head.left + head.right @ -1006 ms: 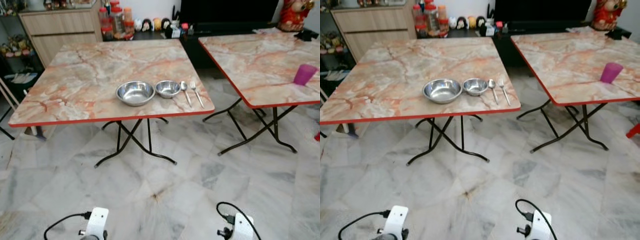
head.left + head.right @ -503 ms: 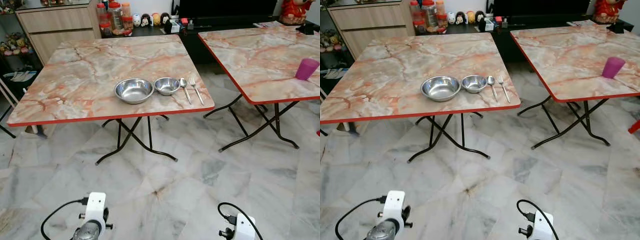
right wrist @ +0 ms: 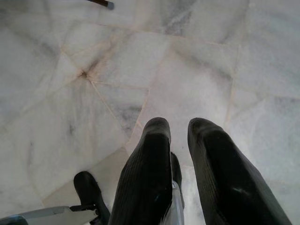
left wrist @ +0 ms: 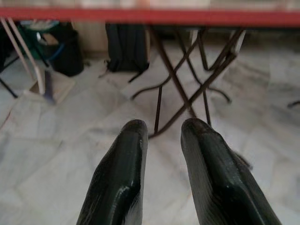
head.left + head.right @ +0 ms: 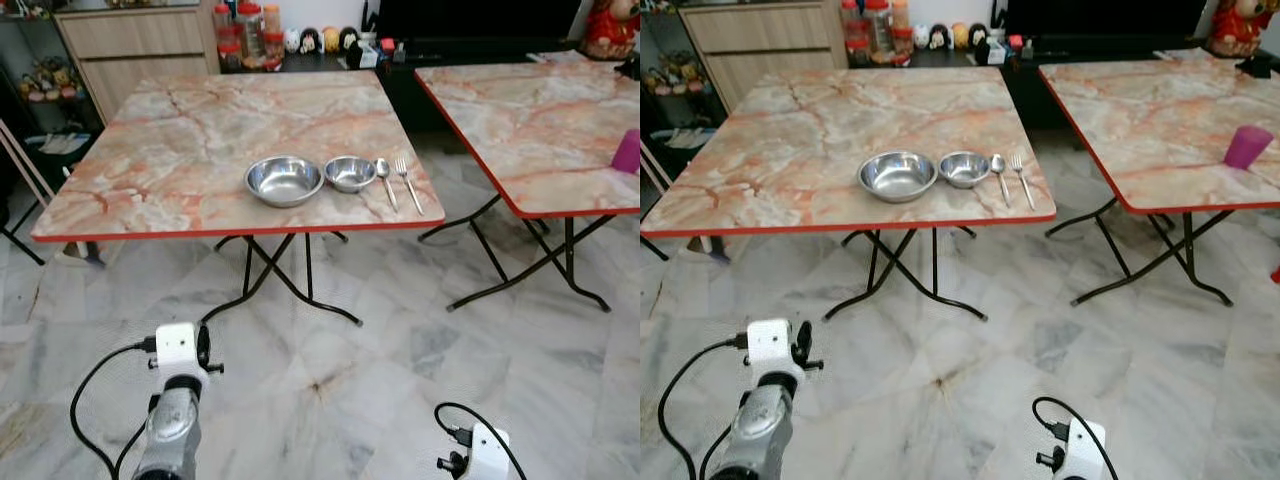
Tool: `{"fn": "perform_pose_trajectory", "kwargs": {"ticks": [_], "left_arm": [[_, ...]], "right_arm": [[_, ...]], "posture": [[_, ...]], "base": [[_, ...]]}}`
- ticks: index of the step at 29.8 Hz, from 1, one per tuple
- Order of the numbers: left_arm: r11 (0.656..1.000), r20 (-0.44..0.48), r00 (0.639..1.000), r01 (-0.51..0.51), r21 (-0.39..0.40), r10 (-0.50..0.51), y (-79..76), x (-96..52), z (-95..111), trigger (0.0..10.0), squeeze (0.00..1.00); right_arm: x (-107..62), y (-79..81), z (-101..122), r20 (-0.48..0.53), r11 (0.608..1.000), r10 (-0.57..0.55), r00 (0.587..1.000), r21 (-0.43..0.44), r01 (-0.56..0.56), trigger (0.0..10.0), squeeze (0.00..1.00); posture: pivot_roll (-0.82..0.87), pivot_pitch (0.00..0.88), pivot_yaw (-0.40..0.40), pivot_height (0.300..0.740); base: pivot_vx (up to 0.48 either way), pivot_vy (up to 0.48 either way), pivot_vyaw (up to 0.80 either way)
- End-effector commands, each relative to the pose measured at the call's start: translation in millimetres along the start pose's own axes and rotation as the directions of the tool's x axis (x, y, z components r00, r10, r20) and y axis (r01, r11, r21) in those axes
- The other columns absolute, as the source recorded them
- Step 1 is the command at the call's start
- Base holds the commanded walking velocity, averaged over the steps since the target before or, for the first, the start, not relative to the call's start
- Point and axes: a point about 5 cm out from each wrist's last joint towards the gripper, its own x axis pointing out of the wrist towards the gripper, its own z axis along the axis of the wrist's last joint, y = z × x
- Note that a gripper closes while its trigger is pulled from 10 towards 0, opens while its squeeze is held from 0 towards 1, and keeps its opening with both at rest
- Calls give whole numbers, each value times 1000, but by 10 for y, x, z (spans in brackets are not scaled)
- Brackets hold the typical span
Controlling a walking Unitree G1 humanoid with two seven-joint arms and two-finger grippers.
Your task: Setting the table
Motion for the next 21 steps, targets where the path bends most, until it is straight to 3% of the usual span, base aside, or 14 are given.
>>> {"fn": "perform_pose_trajectory", "kwargs": {"ticks": [1,9,14,21], "left_arm": [[1000,51,998,27,-2,-27,-78,83,134,10000,0],[993,89,989,121,-8,-120,-289,225,320,10000,0],[992,95,988,127,-16,-125,-309,264,362,10000,0],[994,102,989,110,-29,-106,-280,304,410,10000,0]], "right_arm": [[11,33,42,14,1000,12,1000,-5,-12,10000,0],[26,63,103,34,1000,18,999,5,-18,10000,0],[17,36,73,28,1000,8,1000,10,-8,10000,0],[5,10,34,20,1000,0,1000,6,0,10000,0]], "posture": [[-9,0,5,740],[-27,0,16,740],[-35,0,21,740],[-41,0,22,740]], "base": [[0,0,0],[0,0,0],[0,0,0],[317,0,0]]}}
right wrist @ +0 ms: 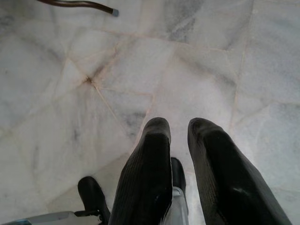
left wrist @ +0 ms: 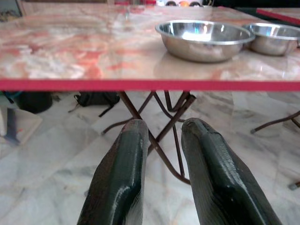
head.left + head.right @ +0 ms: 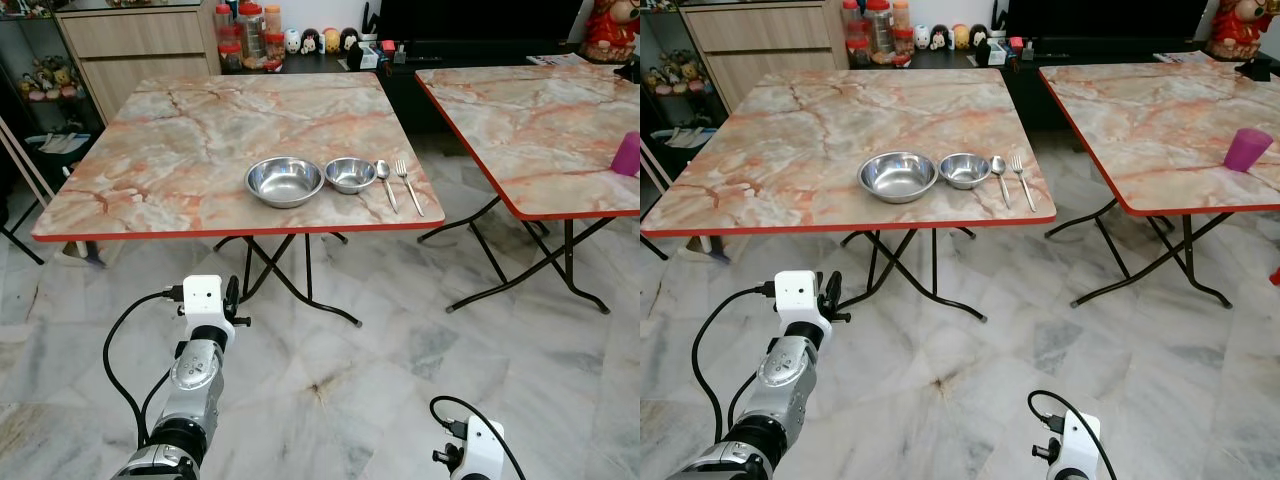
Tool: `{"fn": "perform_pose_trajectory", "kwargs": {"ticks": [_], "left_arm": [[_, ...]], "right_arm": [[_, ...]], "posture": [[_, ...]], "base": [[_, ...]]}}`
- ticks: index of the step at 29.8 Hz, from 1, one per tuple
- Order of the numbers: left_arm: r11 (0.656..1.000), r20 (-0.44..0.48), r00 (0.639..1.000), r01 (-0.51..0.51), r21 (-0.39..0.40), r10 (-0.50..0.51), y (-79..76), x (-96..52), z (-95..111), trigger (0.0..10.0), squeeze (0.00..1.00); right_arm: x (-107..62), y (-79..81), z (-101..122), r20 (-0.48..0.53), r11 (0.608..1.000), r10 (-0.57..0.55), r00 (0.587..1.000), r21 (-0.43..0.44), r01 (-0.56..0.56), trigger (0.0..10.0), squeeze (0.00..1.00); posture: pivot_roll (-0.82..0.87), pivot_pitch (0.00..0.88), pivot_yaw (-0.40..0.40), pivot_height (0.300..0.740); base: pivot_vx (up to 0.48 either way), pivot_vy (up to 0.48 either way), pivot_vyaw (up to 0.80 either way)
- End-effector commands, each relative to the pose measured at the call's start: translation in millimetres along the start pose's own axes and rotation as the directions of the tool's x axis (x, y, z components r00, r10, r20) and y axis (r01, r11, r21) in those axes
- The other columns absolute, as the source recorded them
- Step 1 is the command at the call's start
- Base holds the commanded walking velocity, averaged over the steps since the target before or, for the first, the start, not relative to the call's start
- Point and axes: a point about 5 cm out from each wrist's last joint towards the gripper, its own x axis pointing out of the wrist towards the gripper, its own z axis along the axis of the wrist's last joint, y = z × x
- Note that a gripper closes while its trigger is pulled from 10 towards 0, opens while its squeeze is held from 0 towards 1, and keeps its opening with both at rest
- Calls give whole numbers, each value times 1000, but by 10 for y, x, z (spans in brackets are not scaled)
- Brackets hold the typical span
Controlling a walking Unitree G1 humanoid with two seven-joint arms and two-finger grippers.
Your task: Setting the table
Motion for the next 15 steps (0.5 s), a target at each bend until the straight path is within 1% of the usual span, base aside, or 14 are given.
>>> {"fn": "perform_pose_trajectory", "kwargs": {"ticks": [1,2,5,7,15], "left_arm": [[1000,8,1000,-5,-8,5,7,58,59,10000,0],[1000,9,1000,-5,-8,6,12,66,66,10000,0],[1000,17,1000,-7,-9,7,14,86,94,10000,0],[1000,21,1000,-6,-9,6,16,98,112,10000,0],[1000,38,999,5,-15,-4,5,139,171,10000,0]], "right_arm": [[2,-13,25,16,1000,-6,1000,-4,6,10000,0],[2,-19,29,19,1000,-10,1000,-15,10,10000,0],[5,-6,34,19,1000,0,1000,-25,0,10000,0],[7,2,44,22,1000,1,1000,-16,0,10000,0],[10,2,56,25,1000,1,1000,-16,0,10000,0]], "posture": [[-40,0,21,740],[-42,0,22,740],[-42,0,22,740],[-43,0,23,740],[-48,0,28,740]], "base": [[349,0,0],[356,0,0],[360,0,767],[360,0,581],[367,0,0]]}}
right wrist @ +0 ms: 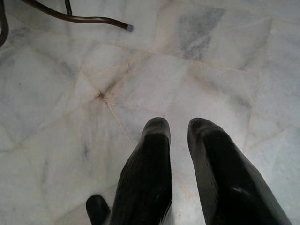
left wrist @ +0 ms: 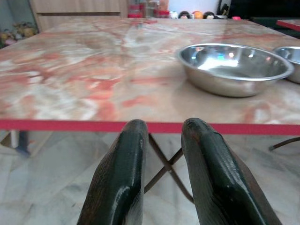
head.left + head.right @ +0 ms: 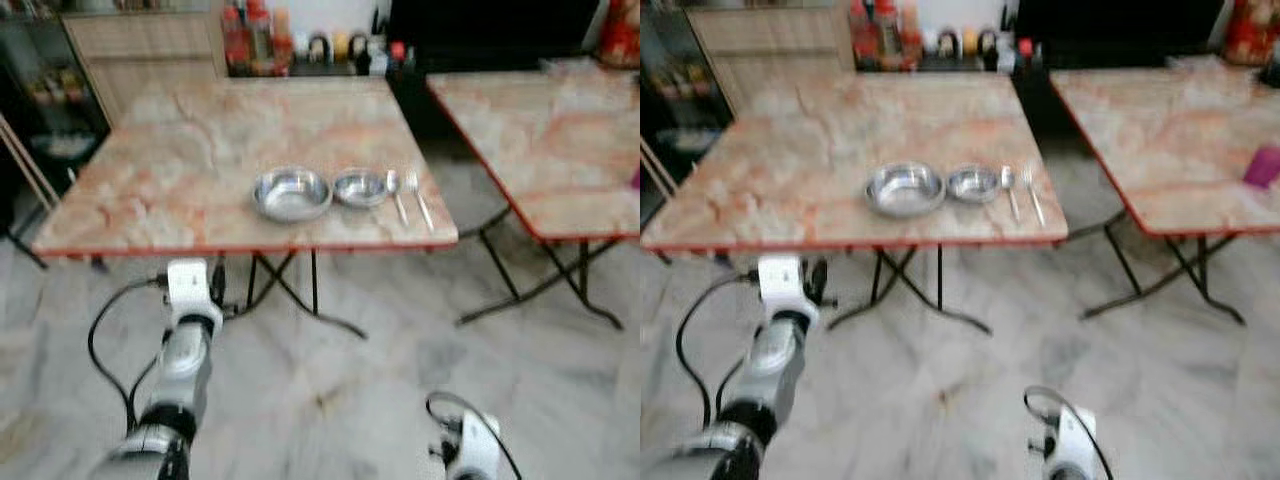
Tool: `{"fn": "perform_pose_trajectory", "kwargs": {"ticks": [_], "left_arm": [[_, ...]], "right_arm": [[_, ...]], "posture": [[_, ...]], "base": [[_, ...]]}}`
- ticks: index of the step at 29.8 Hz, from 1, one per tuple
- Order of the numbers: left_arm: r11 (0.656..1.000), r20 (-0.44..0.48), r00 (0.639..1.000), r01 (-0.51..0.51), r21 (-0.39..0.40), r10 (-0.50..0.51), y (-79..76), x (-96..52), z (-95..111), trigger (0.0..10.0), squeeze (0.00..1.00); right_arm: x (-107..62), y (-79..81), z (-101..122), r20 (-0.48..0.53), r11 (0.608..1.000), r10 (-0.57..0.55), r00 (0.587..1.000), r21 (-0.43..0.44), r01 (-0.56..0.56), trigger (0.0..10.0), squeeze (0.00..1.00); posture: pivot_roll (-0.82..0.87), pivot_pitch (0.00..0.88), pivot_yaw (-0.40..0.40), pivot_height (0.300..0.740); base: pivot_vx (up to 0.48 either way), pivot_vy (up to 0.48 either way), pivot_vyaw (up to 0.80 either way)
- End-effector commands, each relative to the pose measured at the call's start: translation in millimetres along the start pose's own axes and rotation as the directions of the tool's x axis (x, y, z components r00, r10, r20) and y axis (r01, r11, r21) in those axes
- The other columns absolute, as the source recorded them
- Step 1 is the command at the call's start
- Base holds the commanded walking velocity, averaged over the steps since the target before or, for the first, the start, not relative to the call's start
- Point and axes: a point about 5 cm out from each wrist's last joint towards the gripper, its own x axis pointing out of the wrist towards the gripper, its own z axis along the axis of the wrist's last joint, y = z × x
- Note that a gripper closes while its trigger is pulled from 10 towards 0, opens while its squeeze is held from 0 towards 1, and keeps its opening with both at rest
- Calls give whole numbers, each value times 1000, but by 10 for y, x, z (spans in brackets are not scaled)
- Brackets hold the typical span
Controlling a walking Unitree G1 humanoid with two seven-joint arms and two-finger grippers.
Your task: Setting the table
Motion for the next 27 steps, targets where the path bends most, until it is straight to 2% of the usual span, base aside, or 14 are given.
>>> {"fn": "perform_pose_trajectory", "kwargs": {"ticks": [1,12,14,18,27], "left_arm": [[1000,2,1000,20,-8,-20,-56,24,21,10000,0],[1000,3,1000,28,-10,-27,-63,37,31,10000,0],[1000,-10,1000,-2,-11,2,13,-1,-13,10000,0],[1000,-13,1000,-13,-10,13,57,-29,-37,10000,0],[1000,24,1000,-18,-8,18,90,45,82,10000,0]], "right_arm": [[-7,-35,-15,-3,1000,-10,1000,-7,10,10000,0],[-15,-37,-47,-15,1000,-10,1000,-12,10,10000,0],[-15,-41,-49,-18,1000,-11,1000,-4,11,10000,0],[-14,-36,-48,-16,1000,-10,1000,-4,10,10000,0],[-10,-5,-44,-19,1000,-4,1000,-2,4,10000,0]], "posture": [[-48,0,28,740],[-48,0,29,740],[-44,0,23,740],[-39,0,21,740],[-33,0,24,740]], "base": [[371,0,0],[371,0,0],[343,0,0],[337,0,0],[340,0,0]]}}
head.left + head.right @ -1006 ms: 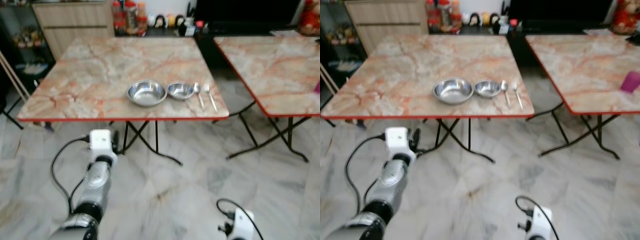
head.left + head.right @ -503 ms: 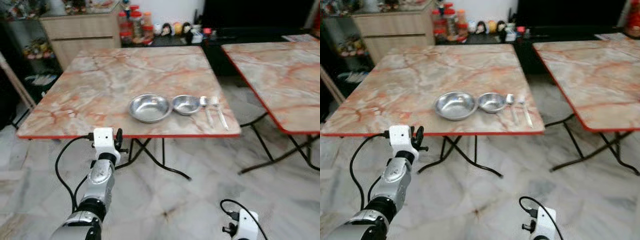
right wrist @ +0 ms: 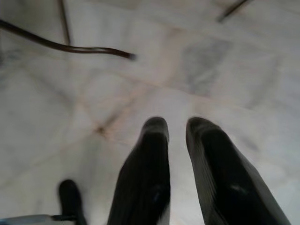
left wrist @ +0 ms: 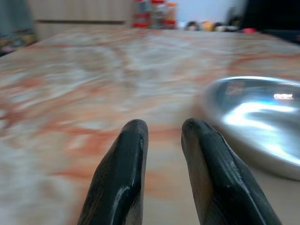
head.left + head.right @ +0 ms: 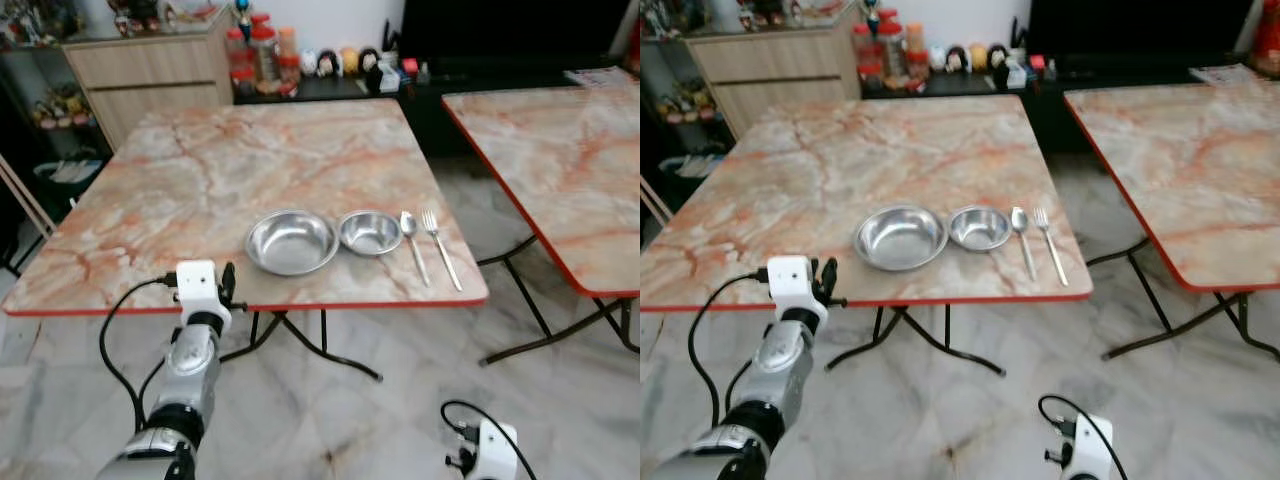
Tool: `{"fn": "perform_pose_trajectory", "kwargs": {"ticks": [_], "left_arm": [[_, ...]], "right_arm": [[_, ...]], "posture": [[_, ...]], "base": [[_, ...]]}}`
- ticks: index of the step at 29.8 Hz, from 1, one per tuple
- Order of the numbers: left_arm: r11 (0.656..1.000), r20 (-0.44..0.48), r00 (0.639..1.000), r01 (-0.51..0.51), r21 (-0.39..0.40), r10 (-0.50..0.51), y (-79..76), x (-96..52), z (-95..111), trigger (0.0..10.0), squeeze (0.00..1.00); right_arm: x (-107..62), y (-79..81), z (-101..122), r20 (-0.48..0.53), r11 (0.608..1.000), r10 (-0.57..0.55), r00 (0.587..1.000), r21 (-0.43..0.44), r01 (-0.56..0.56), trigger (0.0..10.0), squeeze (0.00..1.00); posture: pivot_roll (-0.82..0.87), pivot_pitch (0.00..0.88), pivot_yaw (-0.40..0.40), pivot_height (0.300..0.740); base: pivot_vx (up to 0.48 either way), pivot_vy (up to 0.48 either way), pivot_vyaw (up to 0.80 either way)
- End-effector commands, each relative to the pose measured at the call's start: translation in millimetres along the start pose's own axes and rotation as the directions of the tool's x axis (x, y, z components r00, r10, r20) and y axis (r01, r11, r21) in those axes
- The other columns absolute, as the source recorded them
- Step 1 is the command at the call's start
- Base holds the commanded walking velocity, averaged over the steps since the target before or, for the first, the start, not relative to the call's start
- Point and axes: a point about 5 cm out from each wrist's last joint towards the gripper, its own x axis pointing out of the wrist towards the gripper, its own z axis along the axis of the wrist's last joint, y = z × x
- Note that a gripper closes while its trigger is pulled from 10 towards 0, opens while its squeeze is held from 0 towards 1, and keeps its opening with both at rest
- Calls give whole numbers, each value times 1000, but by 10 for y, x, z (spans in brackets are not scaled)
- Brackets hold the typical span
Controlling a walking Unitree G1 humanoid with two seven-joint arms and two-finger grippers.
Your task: Setting the table
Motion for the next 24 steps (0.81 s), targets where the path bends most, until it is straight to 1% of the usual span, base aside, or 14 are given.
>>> {"fn": "perform_pose_trajectory", "kwargs": {"ticks": [1,10,19,24], "left_arm": [[1000,19,1000,-10,-6,10,18,47,71,10000,0],[1000,59,998,-2,-19,3,0,112,190,10000,0],[999,71,997,23,-27,-21,-38,121,221,10000,0],[998,95,994,51,-38,-47,-65,118,267,10000,0]], "right_arm": [[4,28,6,-2,1000,4,1000,7,-4,10000,0],[3,9,4,-3,1000,-3,1000,10,3,10000,0],[4,11,8,-1,1000,-3,1000,10,3,10000,0],[5,23,8,-1,1000,0,1000,9,0,10000,0]], "posture": [[-33,0,24,740],[-40,0,23,740],[-36,0,22,740],[-33,0,23,740]], "base": [[337,0,0],[404,0,0],[427,0,0],[381,0,0]]}}
